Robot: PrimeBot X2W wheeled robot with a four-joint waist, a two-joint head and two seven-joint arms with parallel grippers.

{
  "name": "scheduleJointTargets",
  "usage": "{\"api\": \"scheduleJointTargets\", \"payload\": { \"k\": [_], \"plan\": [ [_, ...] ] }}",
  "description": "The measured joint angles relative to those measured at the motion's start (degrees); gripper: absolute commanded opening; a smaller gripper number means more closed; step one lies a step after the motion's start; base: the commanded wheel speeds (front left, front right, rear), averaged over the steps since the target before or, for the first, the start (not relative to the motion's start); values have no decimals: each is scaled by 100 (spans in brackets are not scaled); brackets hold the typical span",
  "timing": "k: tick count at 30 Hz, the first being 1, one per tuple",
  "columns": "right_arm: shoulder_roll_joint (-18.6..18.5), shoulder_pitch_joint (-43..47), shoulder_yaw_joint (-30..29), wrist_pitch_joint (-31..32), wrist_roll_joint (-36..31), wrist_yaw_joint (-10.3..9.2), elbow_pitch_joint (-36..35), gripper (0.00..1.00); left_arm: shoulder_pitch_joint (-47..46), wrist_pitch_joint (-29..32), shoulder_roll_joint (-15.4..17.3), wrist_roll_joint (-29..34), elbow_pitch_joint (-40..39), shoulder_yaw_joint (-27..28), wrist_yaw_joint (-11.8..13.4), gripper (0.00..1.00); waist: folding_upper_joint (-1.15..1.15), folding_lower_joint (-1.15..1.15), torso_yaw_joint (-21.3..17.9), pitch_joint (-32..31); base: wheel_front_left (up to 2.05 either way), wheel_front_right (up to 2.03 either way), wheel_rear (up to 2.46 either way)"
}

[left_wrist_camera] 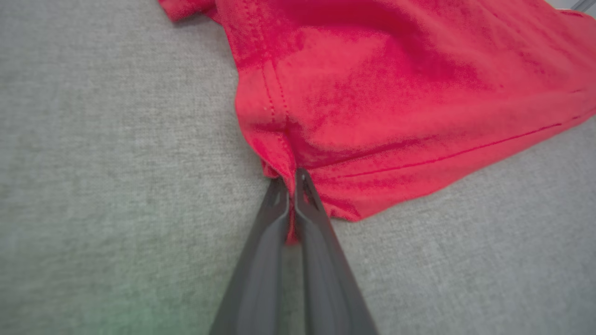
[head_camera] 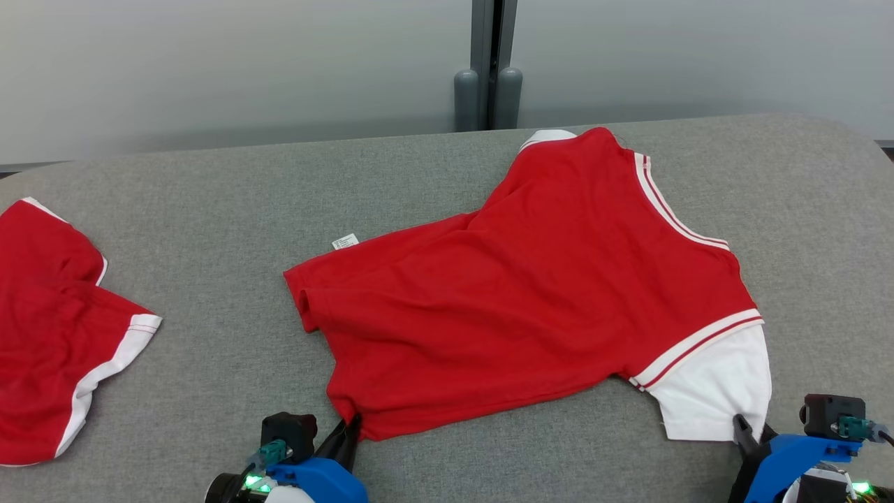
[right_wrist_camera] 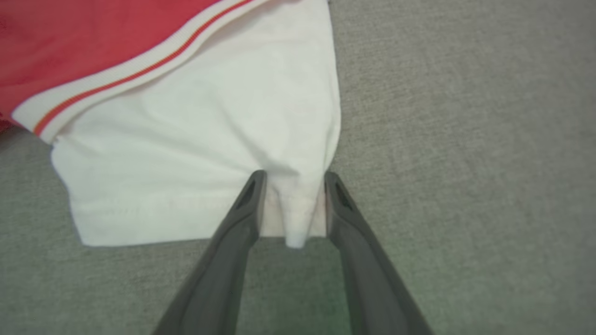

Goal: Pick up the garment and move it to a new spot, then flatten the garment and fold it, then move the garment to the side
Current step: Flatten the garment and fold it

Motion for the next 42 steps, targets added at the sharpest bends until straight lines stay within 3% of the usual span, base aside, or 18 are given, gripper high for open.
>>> {"api": "scheduleJointTargets", "payload": {
  "k": [6, 11, 18, 25, 30, 32, 35, 37, 42],
  "plan": [
    [49, -26, 33, -141, 203, 7, -424, 0, -66, -286, -26, -93, -125, 16, -29, 0, 0, 3, 48, 25, 0, 0, 0],
    [63, 44, -31, -225, 359, 8, -1557, 0, -114, -695, -27, -267, -701, 170, -41, 0, 0, 3, 20, -44, 0, 0, 0],
    [64, 186, -82, 44, 522, 8, -3342, 0, -201, -792, -3, -693, -2004, 485, -80, 0, 0, 2, -10, -177, 0, 0, 0],
    [63, 24, -38, 386, 506, 8, -5048, 0, -237, -359, 141, -1178, -3585, 786, -33, 0, 0, 1, -40, -259, 0, 0, 0],
    [-52, -305, 20, 708, 249, 8, -5894, 0, -480, 371, 210, -1671, -4517, 839, -30, 0, 0, 1, -14, -196, 0, 0, 0],
    [-282, -656, 2, 977, 294, 8, -5883, 0, -776, 932, 381, -1939, -4841, 909, 5, 0, 0, 0, -31, -50, 0, 0, 0],
    [-559, -1237, 107, 1224, 553, 8, -5295, 0, -1207, 1424, 604, -1985, -4779, 951, 80, 0, 0, 1, -85, 170, 0, 0, 0],
    [-775, -1646, 201, 1369, 733, 8, -4768, 0, -1639, 1582, 816, -1697, -4511, 938, 104, 0, 0, 1, -104, 343, 0, 0, 0],
    [-1198, -2883, 587, 1547, 1045, 8, -3494, 0, -2939, 1660, 922, -1296, -3365, 850, 124, 0, 0, 2, -163, 937, 0, 0, 0]
  ]
}}
